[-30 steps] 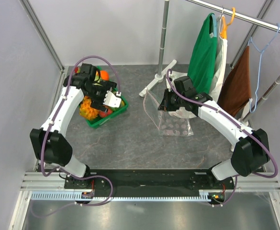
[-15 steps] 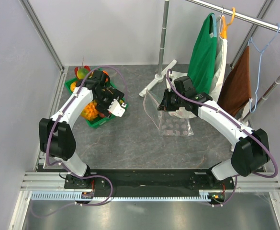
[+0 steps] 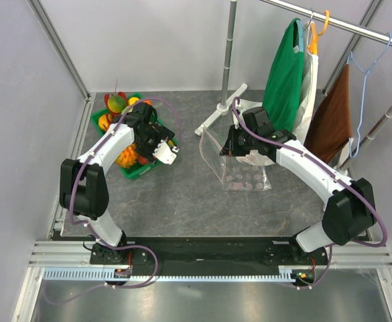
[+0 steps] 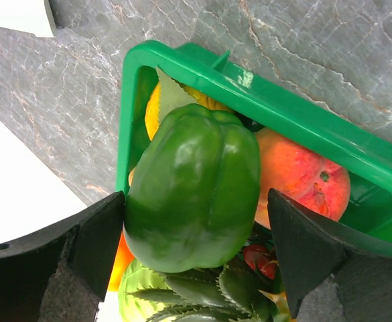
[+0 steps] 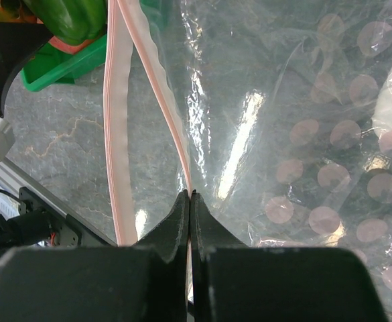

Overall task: Place the food in the zip-top bag and seal the zipper
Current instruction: Pick up the fake vegetable from the bin.

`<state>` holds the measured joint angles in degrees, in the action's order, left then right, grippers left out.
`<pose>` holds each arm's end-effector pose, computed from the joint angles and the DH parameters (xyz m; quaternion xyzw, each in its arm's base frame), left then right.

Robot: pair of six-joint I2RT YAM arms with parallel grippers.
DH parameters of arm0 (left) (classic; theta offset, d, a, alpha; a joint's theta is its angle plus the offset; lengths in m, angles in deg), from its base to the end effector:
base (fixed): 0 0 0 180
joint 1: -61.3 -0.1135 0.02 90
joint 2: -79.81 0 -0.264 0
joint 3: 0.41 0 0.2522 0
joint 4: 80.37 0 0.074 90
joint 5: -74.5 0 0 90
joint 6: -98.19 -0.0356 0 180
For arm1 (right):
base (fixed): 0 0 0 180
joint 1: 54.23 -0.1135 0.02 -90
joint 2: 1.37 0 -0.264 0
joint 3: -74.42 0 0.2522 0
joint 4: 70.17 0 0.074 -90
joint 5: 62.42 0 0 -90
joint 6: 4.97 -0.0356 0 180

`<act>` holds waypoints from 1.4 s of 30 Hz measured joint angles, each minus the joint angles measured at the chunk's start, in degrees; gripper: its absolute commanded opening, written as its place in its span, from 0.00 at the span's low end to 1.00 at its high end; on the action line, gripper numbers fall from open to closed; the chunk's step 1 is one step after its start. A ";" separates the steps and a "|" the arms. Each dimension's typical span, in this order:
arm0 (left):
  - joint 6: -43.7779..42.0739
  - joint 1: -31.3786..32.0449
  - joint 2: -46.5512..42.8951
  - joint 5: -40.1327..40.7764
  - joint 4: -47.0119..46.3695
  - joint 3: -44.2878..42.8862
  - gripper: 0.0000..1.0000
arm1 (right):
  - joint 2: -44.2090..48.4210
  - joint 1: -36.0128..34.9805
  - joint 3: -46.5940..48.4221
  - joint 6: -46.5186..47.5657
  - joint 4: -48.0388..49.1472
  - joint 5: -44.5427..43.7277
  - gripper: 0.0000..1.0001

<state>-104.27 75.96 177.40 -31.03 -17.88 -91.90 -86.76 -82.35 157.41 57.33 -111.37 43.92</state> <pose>0.3315 -0.0966 0.2476 0.8829 0.4110 0.0514 0.2210 0.2855 0.1639 0.2915 -0.0593 0.9096 0.2980 0.2834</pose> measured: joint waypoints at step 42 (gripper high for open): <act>95.01 12.26 -27.10 -34.25 -39.74 6.34 0.45 | -0.48 1.22 0.00 -3.78 2.60 5.14 0.00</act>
<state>-9.26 88.22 150.29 -65.28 -57.61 -85.56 -87.24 -81.12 157.41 53.55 -108.77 49.05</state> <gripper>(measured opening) 0.771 0.009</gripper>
